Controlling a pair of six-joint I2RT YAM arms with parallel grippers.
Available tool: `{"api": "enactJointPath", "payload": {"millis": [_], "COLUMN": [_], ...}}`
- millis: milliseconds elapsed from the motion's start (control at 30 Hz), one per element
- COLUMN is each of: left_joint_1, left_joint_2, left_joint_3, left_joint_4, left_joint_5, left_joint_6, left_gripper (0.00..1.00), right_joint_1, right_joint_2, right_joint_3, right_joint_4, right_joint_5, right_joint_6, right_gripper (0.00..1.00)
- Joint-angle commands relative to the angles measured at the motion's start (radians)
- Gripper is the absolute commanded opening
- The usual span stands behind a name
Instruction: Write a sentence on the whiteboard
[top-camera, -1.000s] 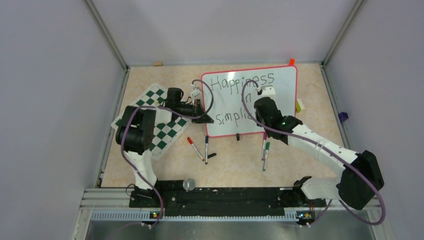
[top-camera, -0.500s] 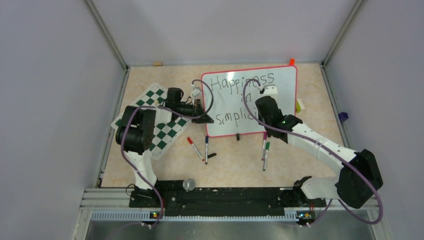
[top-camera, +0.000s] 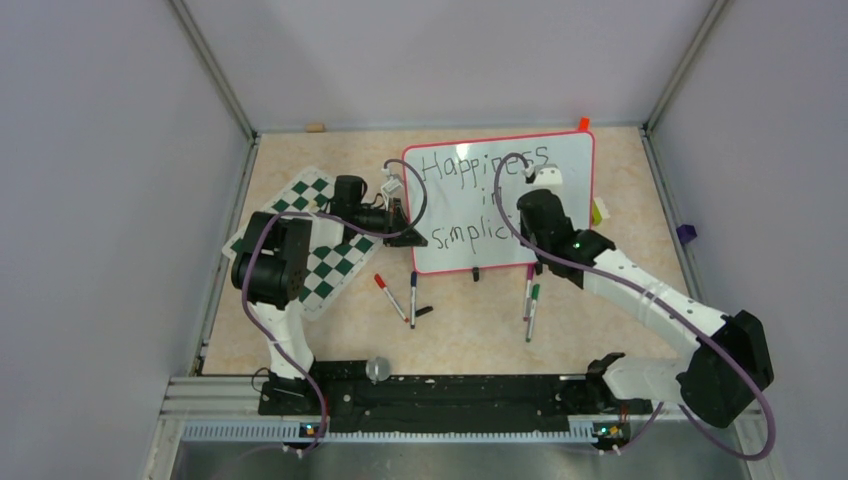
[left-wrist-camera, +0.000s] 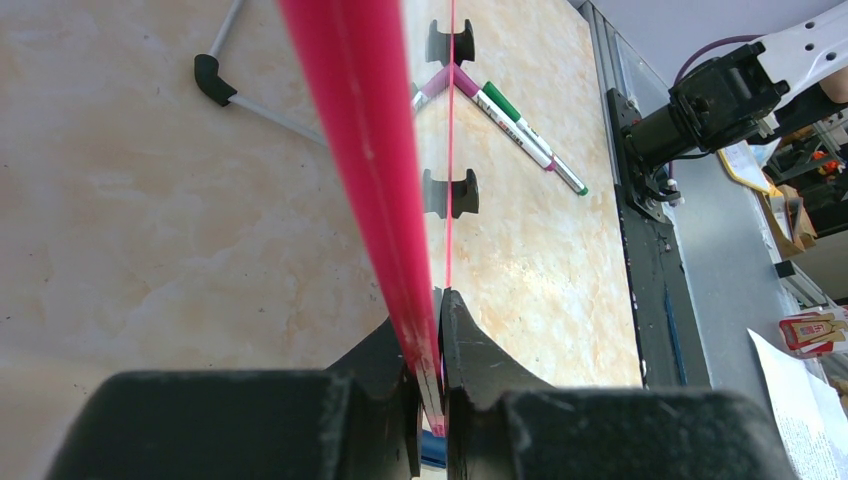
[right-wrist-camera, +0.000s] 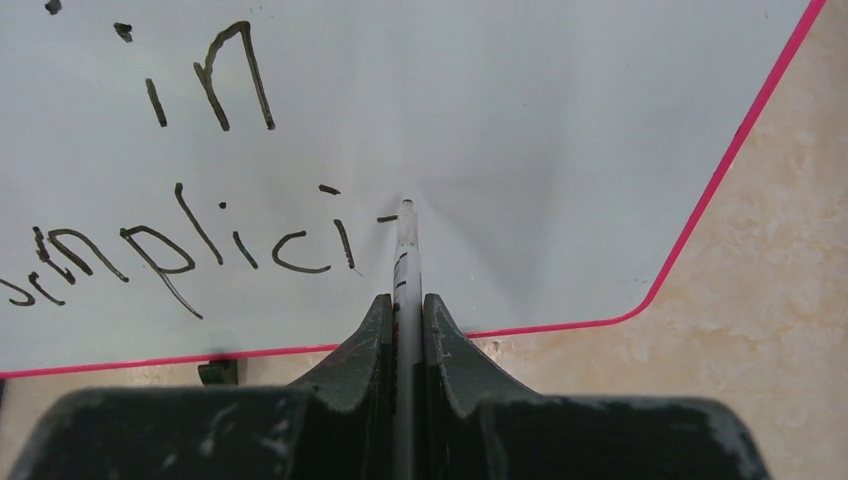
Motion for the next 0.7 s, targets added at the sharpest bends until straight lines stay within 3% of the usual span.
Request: {"api": "enactJointPath", "payload": {"millis": [0, 667], "left_joint_1": [-0.021, -0.020], "left_joint_2": [0.038, 0.040], "left_joint_3": [-0.031, -0.030], "left_joint_4": [-0.106, -0.108], "left_joint_5": [-0.038, -0.039], "left_joint_6": [0.104, 0.106], "left_gripper": [0.00, 0.00], "right_joint_1": [-0.016, -0.021], "right_joint_2": [-0.019, 0.048], "right_joint_3": [0.064, 0.019], "right_joint_4": [0.020, 0.067], "right_joint_5": [-0.007, -0.018], "right_joint_6": [-0.009, 0.000], "right_gripper": [0.00, 0.00]}}
